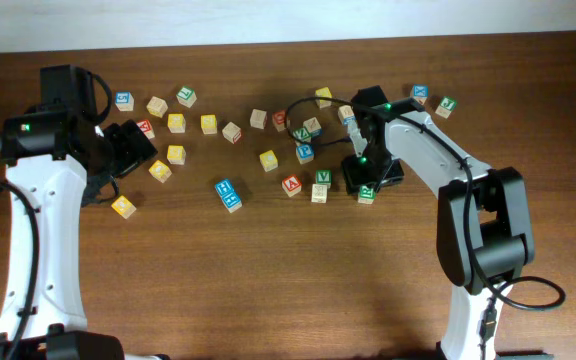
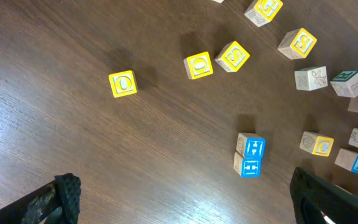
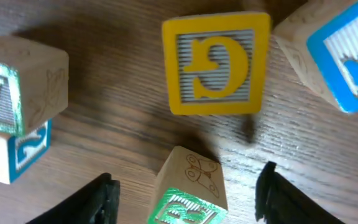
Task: Spell out RSS
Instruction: 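Grasp the green R block with the right gripper and lift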
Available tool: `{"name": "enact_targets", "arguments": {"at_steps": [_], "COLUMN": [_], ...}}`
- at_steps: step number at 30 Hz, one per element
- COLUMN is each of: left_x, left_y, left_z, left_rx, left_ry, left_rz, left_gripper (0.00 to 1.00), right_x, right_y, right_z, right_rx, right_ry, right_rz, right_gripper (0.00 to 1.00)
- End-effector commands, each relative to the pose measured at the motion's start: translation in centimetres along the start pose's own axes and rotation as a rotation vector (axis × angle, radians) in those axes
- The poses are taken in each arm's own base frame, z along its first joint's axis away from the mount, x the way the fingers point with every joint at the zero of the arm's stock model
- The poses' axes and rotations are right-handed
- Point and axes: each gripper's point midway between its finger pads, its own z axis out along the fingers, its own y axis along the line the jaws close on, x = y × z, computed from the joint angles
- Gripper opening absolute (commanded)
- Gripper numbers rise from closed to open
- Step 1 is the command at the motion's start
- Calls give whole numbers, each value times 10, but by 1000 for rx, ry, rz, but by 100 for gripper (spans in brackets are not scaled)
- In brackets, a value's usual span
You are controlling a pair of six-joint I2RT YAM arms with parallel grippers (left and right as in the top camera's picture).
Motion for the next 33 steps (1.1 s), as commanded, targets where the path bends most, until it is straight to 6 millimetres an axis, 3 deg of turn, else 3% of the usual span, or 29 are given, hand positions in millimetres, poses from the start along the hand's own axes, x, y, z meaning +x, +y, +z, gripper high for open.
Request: {"name": "enact_targets", "arguments": {"at_steps": [1,3,6,7,9,11,16,20,29,30,33], "left_x": [-3,-3,-3,-3,-3,-3,-3,-3,-3,-3,-3], "left_y": [2,2,2,2,2,2,2,2,2,2,2], "left_z": [-3,-3,-3,-3,-3,-3,-3,-3,-3,-3,-3], "left_rx": [-4,-4,-4,-4,-4,-4,-4,-5,-4,-4,-4], "left_ry": [-16,-16,-16,-16,-16,-16,-16,-16,-16,-16,-16], "left_rz": [-6,-6,-6,-6,-6,-6,-6,-6,-5,-5,-5], "left_gripper": [99,99,99,99,99,99,99,99,99,99,99], "right_x": [1,0,2,3,9,15,32,26,23,24,26], "right_y": [-3,0,22,23,23,13,12,11,10,10,12], "right_z": [-5,-5,-6,-6,-4,-3,9,10,10,10,10], "right_rx": [19,3,-109,-107,-80,-26,-29,-21,-8,-8,-15], "right_ry": [-7,-14,-28,-23,7,42,96,71,61,66,73], "right_rz": [-252,-355,-412,-417,-425,-344,-302,-218,-62,-61,-3], "right_gripper": [73,77,75,72,56,56,57,39,35,29,24]}}
